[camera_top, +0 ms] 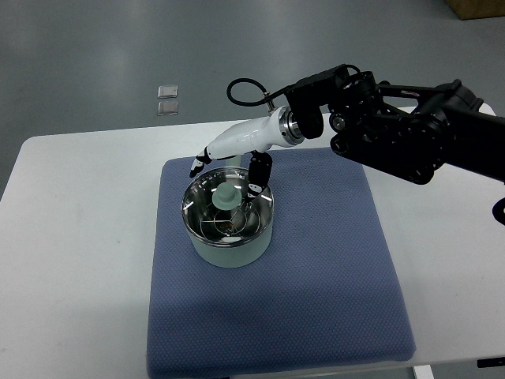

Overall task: Open lid and place right of pot
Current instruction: 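Lower the right hand onto the green knob of the glass lid, then close the right hand's fingers around the lid knob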

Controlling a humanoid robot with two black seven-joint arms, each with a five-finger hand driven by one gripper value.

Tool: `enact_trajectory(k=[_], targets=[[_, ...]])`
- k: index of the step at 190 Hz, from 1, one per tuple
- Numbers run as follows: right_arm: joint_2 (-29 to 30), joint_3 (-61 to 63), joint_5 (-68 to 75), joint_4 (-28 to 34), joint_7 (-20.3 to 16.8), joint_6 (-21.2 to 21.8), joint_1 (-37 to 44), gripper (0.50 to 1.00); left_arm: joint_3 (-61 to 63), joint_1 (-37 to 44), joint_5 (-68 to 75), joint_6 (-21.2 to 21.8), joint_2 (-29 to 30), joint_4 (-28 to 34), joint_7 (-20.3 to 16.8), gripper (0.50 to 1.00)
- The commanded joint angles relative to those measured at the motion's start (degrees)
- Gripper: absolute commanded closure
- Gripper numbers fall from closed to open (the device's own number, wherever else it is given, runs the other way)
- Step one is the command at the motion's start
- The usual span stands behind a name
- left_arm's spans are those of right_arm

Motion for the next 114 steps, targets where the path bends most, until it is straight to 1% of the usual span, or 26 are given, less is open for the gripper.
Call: enact_trajectory(k=[1, 17, 31, 114], targets=[[-0.09, 0.11, 0.06, 0.00, 0.04, 0.00, -0.01, 0.666, 0.00, 0.00, 0.00, 0.00, 0.00, 0.00, 0.00, 0.500], [0.08, 0.11, 0.06, 0.00, 0.04, 0.00, -0.01, 0.675, 0.00, 0.00, 0.00, 0.00, 0.00, 0.00, 0.00, 0.500], [0.26, 0.11, 0.06, 0.00, 0.04, -0.09, -0.01, 0.699, 0.00, 0.00, 0.00, 0.00, 0.00, 0.00, 0.00, 0.500], [0.52, 0.11, 0.06, 0.00, 0.04, -0.62, -0.71, 0.709, 0.00, 0.00, 0.00, 0.00, 0.00, 0.00, 0.00, 0.500]])
